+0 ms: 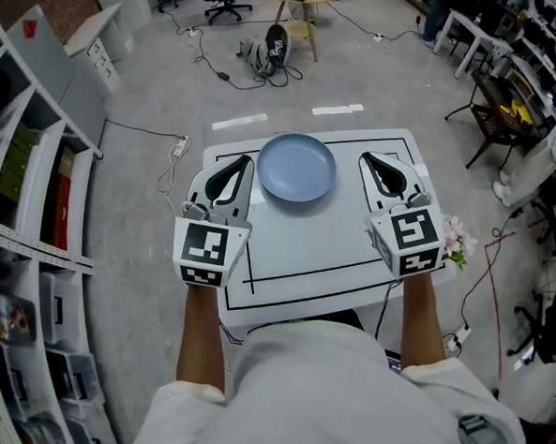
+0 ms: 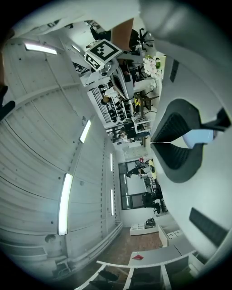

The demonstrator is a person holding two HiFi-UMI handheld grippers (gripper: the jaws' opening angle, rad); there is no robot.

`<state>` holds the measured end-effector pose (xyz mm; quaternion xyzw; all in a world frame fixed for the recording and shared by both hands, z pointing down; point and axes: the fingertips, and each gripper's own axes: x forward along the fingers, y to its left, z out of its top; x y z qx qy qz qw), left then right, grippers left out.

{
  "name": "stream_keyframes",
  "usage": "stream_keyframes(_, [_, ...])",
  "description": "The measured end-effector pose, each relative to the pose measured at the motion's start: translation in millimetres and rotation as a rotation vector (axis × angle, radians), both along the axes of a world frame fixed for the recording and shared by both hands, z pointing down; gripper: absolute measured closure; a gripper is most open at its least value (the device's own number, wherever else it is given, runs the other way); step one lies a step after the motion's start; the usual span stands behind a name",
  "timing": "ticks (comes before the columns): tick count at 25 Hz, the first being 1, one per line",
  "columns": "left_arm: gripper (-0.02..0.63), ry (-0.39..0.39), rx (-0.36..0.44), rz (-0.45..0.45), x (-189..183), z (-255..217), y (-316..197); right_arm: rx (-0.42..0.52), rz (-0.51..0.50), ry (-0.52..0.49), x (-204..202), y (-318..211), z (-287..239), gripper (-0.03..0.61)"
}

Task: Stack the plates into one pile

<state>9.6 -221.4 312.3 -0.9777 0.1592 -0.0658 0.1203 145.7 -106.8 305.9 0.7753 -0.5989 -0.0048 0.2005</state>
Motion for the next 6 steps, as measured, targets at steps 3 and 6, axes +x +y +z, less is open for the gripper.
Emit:
stream_keyframes(3, [0.594,-0.008,-0.007,0.004,2.0,5.4,-2.0,-0.005,0.001,-0.004,0.3,-2.8,4.1,0.566])
stream_keyframes(6, [0.593,-0.015,-0.01,0.011,4.9,8.8,-4.2,-0.01,0.006,-0.009,1.9,-5.4,7.7,0.566])
